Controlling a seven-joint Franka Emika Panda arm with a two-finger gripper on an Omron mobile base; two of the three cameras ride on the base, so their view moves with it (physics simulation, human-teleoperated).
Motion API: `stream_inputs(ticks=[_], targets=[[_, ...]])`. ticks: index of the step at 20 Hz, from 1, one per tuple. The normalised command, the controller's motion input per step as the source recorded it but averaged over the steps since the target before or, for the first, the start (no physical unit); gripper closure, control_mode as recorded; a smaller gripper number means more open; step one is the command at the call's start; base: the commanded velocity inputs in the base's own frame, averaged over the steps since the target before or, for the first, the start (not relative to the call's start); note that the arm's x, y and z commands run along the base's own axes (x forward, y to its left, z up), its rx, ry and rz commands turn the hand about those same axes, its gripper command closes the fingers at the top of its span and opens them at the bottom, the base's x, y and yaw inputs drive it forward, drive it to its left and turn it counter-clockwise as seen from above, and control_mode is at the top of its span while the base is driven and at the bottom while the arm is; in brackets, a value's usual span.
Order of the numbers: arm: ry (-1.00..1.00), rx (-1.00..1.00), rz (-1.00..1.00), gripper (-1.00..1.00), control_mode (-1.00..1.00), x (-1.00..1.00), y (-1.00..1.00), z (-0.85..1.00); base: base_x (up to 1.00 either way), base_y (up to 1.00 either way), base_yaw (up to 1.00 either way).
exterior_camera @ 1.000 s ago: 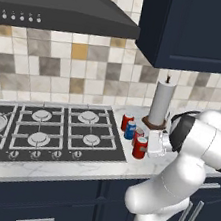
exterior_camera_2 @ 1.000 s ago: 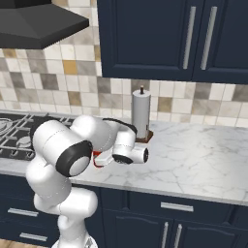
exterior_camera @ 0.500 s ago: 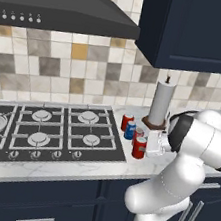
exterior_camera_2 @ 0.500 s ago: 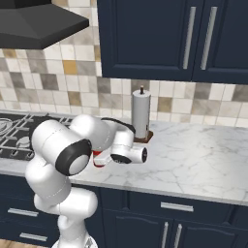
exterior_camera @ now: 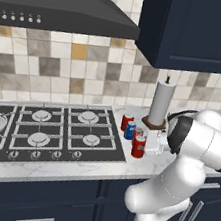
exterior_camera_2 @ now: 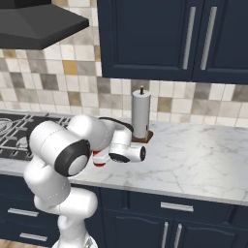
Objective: Four empty soda cans are scattered around the kitchen. Gather all the cans and cluster them next to the stove for recycling.
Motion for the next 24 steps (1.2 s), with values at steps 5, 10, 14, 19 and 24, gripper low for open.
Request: stream_inputs(ticks=[5, 10, 14, 19, 24], targets=[[0.00, 0.00, -0.03, 1.00, -1.00, -0.27, -0.05, -0.19, 0.00, 0.00, 0.00], [-0.02, 0.00, -0.02, -1.00, -1.00, -0.28, -0.02, -0.20, 0.00, 0.00, 0.00], [-0.01, 0.00, -0.02, -1.00, -1.00, -0.22, 0.00, -0.21, 0.00, 0.00, 0.00], [0.00, 0.00, -0.02, -1.00, -1.00, -0.16, 0.00, -0.21, 0.00, 0.00, 0.00], [0.00, 0.00, -0.02, -1.00, -1.00, -0.12, 0.00, -0.12, 0.00, 0.00, 0.00]])
